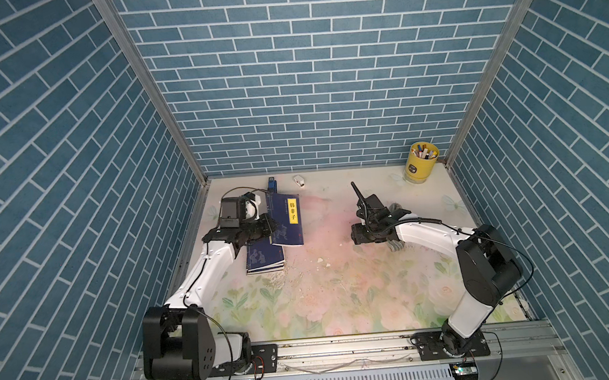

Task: Wipe the cover of the book
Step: Place the book on the book.

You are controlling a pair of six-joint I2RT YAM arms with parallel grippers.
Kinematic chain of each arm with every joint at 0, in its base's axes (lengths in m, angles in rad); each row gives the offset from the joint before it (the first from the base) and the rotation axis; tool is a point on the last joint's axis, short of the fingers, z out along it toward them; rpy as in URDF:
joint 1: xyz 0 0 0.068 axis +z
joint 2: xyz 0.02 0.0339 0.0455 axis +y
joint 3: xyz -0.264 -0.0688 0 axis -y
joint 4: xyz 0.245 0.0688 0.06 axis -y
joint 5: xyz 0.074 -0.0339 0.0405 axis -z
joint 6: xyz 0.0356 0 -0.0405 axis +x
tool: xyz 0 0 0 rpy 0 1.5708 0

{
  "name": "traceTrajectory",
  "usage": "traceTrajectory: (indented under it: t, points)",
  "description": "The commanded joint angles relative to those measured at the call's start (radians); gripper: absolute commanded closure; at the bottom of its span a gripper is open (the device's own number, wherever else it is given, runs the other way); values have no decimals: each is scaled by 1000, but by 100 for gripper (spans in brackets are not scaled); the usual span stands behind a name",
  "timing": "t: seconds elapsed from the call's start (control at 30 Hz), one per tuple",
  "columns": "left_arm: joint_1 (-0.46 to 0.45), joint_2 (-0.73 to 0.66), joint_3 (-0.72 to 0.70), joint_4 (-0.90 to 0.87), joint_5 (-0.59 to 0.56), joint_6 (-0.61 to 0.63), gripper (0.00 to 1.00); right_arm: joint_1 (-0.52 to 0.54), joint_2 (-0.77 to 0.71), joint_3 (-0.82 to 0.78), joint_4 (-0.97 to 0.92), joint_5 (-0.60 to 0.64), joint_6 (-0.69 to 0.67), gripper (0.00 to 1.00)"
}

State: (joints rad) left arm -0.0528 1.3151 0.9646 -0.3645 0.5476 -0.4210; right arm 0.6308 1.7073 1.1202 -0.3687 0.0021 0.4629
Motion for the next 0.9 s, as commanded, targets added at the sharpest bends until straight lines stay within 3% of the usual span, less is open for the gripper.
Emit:
traceTrajectory:
  t: [0.0, 0.2, 0.33, 0.6, 0.87]
  points:
    - [57, -21, 35, -120, 72, 74, 100, -11, -7, 11, -21, 40, -15, 39]
    - [155, -39, 50, -179, 146, 105, 100, -19, 33, 38, -8, 8, -24, 39]
    - [187, -45, 76, -266, 59, 134, 100, -23, 44, 42, 5, -6, -31, 39]
    - [201, 14, 35, -237, 38, 134, 99, -37, 75, 62, 21, -43, -55, 39]
    - [202, 76, 33, -241, -91, 143, 99, -42, 98, 54, 51, -66, -55, 39]
